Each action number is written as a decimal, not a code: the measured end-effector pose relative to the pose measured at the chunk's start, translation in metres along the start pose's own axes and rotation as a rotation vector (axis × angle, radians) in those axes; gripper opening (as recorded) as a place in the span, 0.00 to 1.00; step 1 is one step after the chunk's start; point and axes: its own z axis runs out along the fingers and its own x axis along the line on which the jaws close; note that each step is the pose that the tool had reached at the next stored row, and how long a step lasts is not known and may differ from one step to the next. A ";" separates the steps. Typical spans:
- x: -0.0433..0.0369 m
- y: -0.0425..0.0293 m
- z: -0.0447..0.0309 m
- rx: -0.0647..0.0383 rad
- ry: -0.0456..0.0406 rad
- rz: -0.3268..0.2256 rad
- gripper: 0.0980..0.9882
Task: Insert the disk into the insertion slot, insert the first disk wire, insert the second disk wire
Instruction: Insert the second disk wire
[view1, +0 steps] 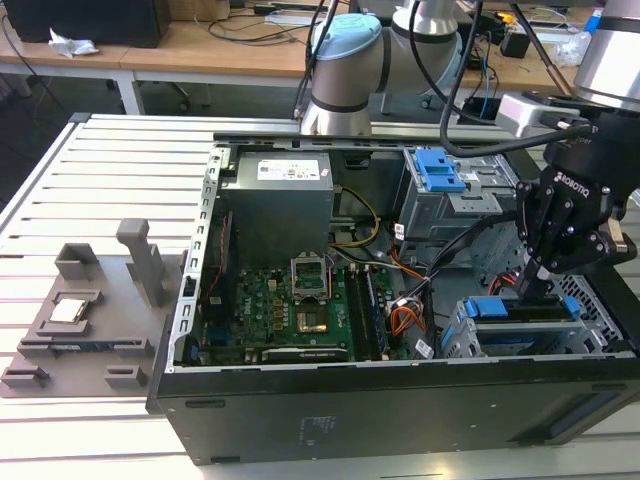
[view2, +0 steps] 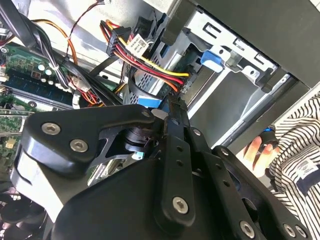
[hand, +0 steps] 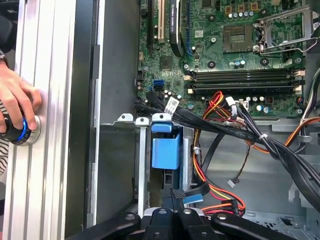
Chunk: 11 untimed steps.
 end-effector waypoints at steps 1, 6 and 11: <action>0.0005 0.0001 0.0000 0.000 0.0001 0.000 0.00; 0.0012 -0.0003 0.0020 -0.006 -0.0072 0.023 0.00; 0.0008 -0.0046 0.0034 -0.013 -0.0102 0.047 0.00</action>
